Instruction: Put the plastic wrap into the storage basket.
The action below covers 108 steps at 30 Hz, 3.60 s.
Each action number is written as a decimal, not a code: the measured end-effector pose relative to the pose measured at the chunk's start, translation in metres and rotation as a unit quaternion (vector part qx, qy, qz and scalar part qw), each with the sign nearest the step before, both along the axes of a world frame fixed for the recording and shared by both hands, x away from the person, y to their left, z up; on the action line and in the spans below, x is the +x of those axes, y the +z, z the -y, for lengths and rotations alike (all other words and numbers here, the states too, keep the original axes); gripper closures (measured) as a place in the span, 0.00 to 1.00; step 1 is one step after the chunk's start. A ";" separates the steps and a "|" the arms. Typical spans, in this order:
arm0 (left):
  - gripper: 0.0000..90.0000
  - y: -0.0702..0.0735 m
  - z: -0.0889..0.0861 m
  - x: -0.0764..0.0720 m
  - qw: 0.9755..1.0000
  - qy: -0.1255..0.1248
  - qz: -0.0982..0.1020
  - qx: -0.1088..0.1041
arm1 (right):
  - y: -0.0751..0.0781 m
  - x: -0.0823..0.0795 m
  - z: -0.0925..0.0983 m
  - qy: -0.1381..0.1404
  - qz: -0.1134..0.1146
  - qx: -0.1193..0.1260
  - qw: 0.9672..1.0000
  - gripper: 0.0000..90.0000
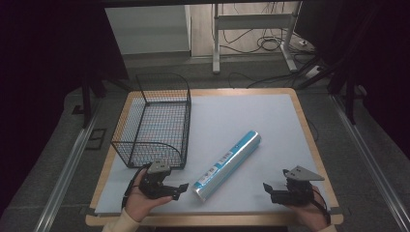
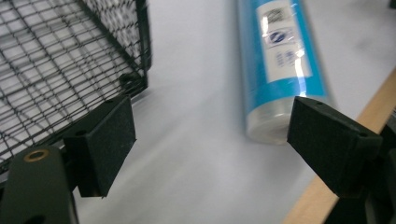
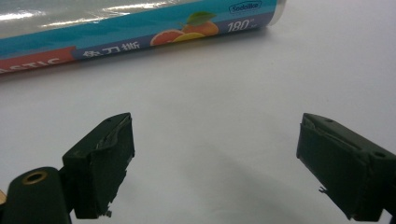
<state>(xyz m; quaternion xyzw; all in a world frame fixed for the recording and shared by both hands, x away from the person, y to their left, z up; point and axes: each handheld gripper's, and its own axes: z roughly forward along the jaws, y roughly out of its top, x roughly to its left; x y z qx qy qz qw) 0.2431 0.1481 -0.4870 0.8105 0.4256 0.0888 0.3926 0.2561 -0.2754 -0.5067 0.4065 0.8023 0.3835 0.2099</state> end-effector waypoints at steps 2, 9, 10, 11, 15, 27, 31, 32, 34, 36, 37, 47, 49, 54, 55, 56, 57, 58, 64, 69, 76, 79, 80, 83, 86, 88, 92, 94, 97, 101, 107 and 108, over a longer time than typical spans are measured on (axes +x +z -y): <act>0.17 0.003 0.002 0.000 1.000 0.000 0.000 0.000 | 0.000 0.000 0.000 0.001 -0.001 -0.003 1.000 0.13; 0.18 0.015 0.017 0.006 1.000 0.002 0.001 0.012 | 0.000 -0.001 0.006 -0.003 0.002 -0.004 1.000 0.14; 0.18 0.015 0.017 0.006 1.000 0.002 0.001 0.012 | 0.000 -0.001 0.006 -0.003 0.002 -0.004 1.000 0.14; 0.18 0.017 0.018 0.006 1.000 0.000 0.002 0.015 | 0.000 -0.001 0.006 -0.003 0.003 -0.005 1.000 0.14; 0.18 0.022 0.023 0.007 1.000 -0.007 0.006 0.018 | 0.000 -0.001 0.006 -0.003 0.002 -0.003 1.000 0.14; 0.19 0.034 0.037 0.012 0.999 -0.034 0.009 0.024 | -0.002 -0.002 0.004 -0.011 0.001 -0.019 1.000 0.14; 0.19 0.040 0.049 0.016 0.998 -0.046 0.012 0.034 | -0.001 -0.003 0.003 -0.007 0.005 -0.023 1.000 0.14; 0.19 0.040 0.049 0.016 0.998 -0.046 0.012 0.034 | -0.001 -0.003 0.003 -0.007 0.005 -0.023 1.000 0.14; 0.19 0.041 0.054 0.019 0.998 -0.049 0.011 0.037 | -0.001 -0.003 0.004 -0.007 0.004 -0.023 1.000 0.14; 0.20 0.042 0.060 0.023 0.998 -0.052 0.008 0.039 | -0.002 -0.003 0.005 -0.007 0.003 -0.022 1.000 0.14; 0.20 0.042 0.060 0.023 0.998 -0.052 0.008 0.039 | -0.002 -0.003 0.005 -0.007 0.003 -0.022 1.000 0.14; 0.20 0.043 0.080 0.039 0.997 -0.062 0.000 0.053 | -0.002 -0.003 0.005 -0.007 0.004 -0.031 0.999 0.15; 0.20 0.044 0.084 0.041 0.996 -0.065 -0.001 0.053 | -0.002 -0.003 0.005 -0.007 0.005 -0.033 0.999 0.15; 0.20 0.044 0.093 0.047 0.996 -0.070 -0.005 0.055 | 0.000 -0.004 0.005 -0.010 0.013 -0.031 0.999 0.15; 0.20 0.043 0.098 0.050 0.996 -0.073 -0.007 0.058 | 0.000 -0.004 0.005 -0.009 0.014 -0.033 0.999 0.15; 0.20 0.043 0.098 0.050 0.996 -0.073 -0.007 0.058 | 0.000 -0.004 0.005 -0.009 0.014 -0.033 0.999 0.15; 0.20 0.043 0.103 0.053 0.995 -0.077 -0.010 0.061 | -0.001 -0.004 0.005 -0.010 0.012 -0.034 0.999 0.15; 0.20 0.043 0.103 0.053 0.995 -0.077 -0.010 0.061 | -0.001 -0.003 0.006 -0.010 0.012 -0.035 0.999 0.15; 0.19 0.040 0.116 0.063 0.994 -0.080 -0.017 0.070 | -0.001 -0.003 0.007 -0.010 0.009 -0.036 0.999 0.15; 0.19 0.037 0.128 0.070 0.993 -0.087 -0.027 0.078 | -0.002 -0.003 0.007 -0.015 0.009 -0.037 0.999 0.15; 0.19 0.034 0.138 0.078 0.992 -0.090 -0.036 0.085 | -0.002 -0.002 0.008 -0.014 0.007 -0.041 0.999 0.15; 0.19 0.032 0.145 0.084 0.991 -0.094 -0.043 0.087 | -0.003 -0.002 0.009 -0.016 0.005 -0.042 0.999 0.15; 0.19 0.031 0.147 0.086 0.990 -0.096 -0.045 0.088 | -0.003 -0.002 0.009 -0.016 0.005 -0.041 0.999 0.15; 0.19 0.027 0.151 0.090 0.990 -0.096 -0.053 0.091 | -0.003 -0.002 0.009 -0.017 0.004 -0.044 0.999 0.15; 0.18 0.025 0.154 0.092 0.989 -0.097 -0.056 0.092 | -0.004 -0.002 0.009 -0.018 0.004 -0.046 0.999 0.15; 0.18 0.023 0.157 0.096 0.989 -0.095 -0.063 0.097 | -0.004 -0.001 0.010 -0.021 0.003 -0.049 0.999 0.15; 0.18 0.022 0.160 0.100 0.988 -0.095 -0.064 0.102 | -0.004 -0.001 0.010 -0.023 0.004 -0.048 0.999 0.15; 0.18 0.021 0.161 0.103 0.988 -0.095 -0.066 0.106 | -0.004 -0.001 0.010 -0.022 0.003 -0.049 0.999 0.15; 0.18 0.018 0.165 0.107 0.987 -0.096 -0.072 0.112 | -0.004 -0.001 0.010 -0.023 0.003 -0.050 0.998 0.15; 0.18 0.016 0.169 0.109 0.986 -0.095 -0.072 0.116 | -0.003 -0.001 0.010 -0.029 0.008 -0.048 0.998 0.15; 0.18 0.008 0.178 0.116 0.983 -0.096 -0.084 0.135 | -0.004 -0.002 0.010 -0.027 0.007 -0.049 0.998 0.15; 0.18 0.006 0.179 0.117 0.982 -0.097 -0.088 0.137 | -0.003 -0.002 0.010 -0.027 0.007 -0.049 0.998 0.15</act>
